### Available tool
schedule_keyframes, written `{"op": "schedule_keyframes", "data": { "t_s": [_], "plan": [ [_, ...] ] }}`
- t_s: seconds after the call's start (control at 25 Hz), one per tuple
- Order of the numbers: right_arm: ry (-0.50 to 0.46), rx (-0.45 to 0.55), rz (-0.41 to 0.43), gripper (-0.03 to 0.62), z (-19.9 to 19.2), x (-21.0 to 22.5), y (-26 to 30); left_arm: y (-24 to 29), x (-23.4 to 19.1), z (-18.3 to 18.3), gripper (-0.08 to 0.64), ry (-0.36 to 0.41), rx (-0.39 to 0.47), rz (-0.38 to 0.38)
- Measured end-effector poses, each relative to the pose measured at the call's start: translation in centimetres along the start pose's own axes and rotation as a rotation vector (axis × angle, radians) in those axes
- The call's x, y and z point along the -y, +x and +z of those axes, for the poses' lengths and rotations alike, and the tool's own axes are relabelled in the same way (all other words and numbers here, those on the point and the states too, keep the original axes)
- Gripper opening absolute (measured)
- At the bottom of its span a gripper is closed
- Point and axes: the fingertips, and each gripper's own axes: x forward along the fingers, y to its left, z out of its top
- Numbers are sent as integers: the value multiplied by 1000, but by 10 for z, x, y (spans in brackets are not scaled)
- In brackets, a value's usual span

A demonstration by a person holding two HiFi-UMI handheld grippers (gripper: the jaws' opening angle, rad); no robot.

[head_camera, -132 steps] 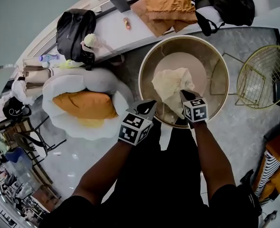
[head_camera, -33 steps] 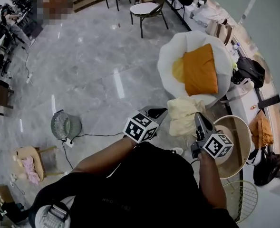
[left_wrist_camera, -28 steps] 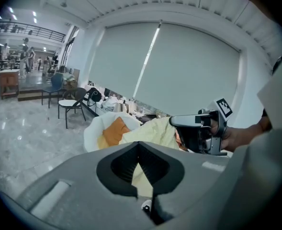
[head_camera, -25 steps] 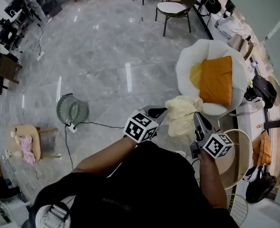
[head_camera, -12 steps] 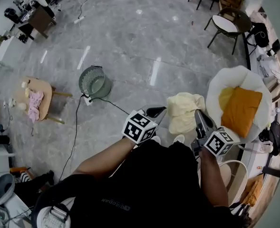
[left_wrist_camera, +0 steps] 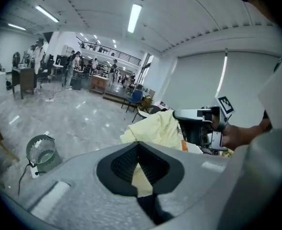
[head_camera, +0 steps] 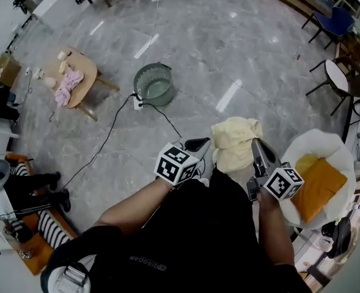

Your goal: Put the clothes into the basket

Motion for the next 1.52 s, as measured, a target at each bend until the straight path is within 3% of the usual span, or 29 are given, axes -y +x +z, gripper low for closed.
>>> {"op": "schedule_keyframes", "data": {
  "t_s": [0.6,1.04,1.32,1.52],
  "plan": [
    [-117,-238,280,21,53,17,149,38,-104,82,0,-155,103,250],
    [-206,-361,355,21,53,56,221,41,-146,93,0,-227,93,420],
    [-186,-400,393,21,49,53,254,16,-173,96,0,-267,125,519],
    [-205,-447,430,21,32,34,283,-4,-194,78,0,-304,128,563]
  ]
}}
